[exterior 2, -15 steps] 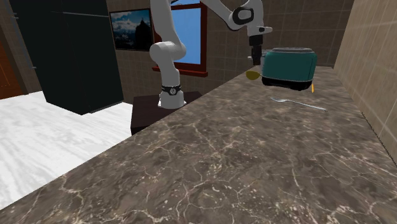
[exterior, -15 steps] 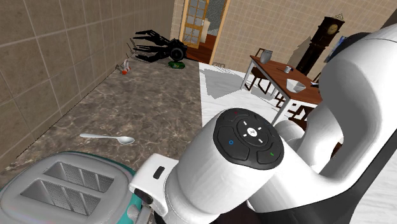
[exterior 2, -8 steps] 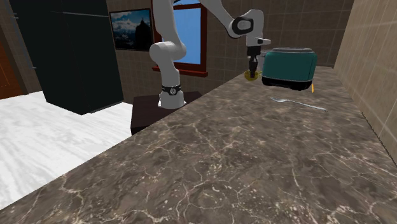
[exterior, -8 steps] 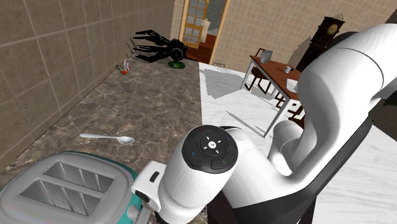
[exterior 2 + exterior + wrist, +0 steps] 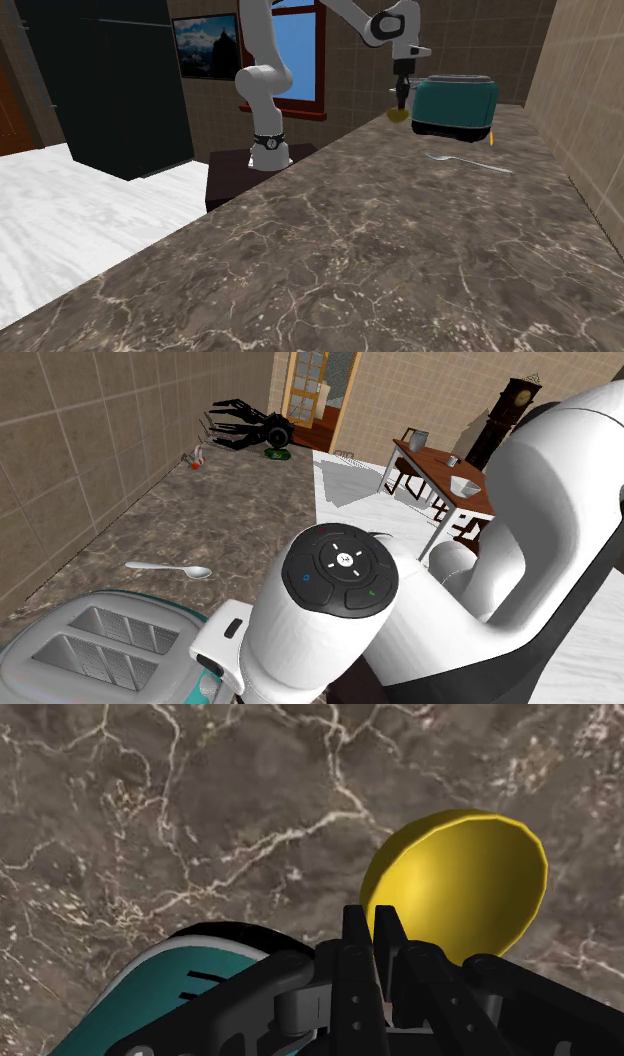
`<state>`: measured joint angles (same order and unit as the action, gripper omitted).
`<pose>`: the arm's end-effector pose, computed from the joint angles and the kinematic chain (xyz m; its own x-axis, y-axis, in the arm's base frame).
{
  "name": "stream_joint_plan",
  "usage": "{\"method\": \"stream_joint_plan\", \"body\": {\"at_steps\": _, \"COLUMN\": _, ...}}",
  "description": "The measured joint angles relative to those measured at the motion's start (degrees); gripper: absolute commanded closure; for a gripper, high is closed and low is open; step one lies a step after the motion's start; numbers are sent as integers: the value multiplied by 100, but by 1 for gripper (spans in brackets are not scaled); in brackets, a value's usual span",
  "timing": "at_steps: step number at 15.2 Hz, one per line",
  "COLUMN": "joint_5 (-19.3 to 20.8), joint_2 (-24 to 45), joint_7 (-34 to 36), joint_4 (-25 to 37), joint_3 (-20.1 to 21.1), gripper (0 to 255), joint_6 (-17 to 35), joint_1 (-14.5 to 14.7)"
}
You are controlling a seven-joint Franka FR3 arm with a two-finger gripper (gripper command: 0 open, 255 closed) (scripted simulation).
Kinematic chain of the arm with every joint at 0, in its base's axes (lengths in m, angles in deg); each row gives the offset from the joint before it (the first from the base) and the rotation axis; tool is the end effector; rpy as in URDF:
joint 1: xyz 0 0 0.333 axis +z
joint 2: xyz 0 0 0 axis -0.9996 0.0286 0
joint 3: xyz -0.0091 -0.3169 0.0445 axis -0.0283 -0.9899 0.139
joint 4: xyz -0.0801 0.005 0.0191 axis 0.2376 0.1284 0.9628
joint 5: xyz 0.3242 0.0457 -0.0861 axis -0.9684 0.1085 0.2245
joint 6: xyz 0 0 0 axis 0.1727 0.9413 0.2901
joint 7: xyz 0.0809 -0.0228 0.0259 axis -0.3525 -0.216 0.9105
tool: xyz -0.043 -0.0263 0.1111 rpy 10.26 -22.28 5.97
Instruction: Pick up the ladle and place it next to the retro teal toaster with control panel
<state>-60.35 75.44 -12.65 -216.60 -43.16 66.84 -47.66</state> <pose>0.1256 0.4437 0.4253 0.3814 0.9236 0.0385 0.9172 -0.3833 0.1084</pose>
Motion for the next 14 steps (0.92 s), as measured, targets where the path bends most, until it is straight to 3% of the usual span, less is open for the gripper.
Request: {"method": "stream_joint_plan", "body": {"at_steps": 14, "joint_5": -273, "joint_2": -423, "joint_7": -282, "joint_4": 742, "joint_3": -112, "gripper": 255, "joint_6": -1092, "joint_1": 23}}
